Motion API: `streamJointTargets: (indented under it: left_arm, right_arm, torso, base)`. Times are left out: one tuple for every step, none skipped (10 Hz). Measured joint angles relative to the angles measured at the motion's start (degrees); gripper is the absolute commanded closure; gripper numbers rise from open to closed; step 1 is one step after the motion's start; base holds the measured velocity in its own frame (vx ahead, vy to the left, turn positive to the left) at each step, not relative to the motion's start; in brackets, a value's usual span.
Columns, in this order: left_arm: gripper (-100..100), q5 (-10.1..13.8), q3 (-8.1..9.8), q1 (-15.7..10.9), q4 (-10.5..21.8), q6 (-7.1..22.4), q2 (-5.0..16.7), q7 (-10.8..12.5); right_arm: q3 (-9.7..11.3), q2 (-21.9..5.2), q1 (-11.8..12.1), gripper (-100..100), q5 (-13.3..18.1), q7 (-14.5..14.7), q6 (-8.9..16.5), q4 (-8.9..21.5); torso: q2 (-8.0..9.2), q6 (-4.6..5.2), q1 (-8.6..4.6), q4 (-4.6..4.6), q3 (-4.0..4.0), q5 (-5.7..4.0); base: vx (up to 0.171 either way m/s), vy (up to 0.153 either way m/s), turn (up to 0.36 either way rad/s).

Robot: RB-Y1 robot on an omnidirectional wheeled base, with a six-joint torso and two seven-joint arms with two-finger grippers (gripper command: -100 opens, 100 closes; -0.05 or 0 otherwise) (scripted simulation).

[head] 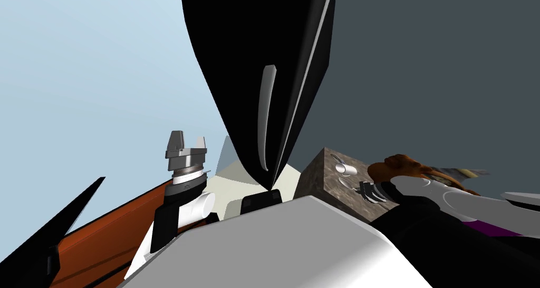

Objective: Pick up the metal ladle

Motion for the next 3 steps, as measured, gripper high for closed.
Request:
streamJointTargets:
  left_arm:
    - [0,0.0,0.0,0.0,0.0,0.0,0.0,0.0]
    - [0,0.0,0.0,0.0,0.0,0.0,0.0,0.0]
    - [0,0.0,0.0,0.0,0.0,0.0,0.0,0.0]
  right_arm:
    - [-0.2,-0.8,0.1,100,-0.3,0.0,-0.4,-0.2]
    - [-0.6,-1.6,0.3,100,-0.7,0.1,-1.2,-0.1]
    - [-0.6,-1.7,0.3,0,-0.7,0.2,-1.3,-0.1]
  torso:
    - [-0.03,0.05,0.07,0.0,-0.01,0.05]
    - [-0.03,0.04,0.14,0.0,-0.01,0.06]
    - [0.0,0.03,0.08,0.0,0.0,0.02]
  base:
    - [0.014,0.03,-0.093]
    - [0.0,0.011,-0.02]
    - [0.0,0.0,0.0]
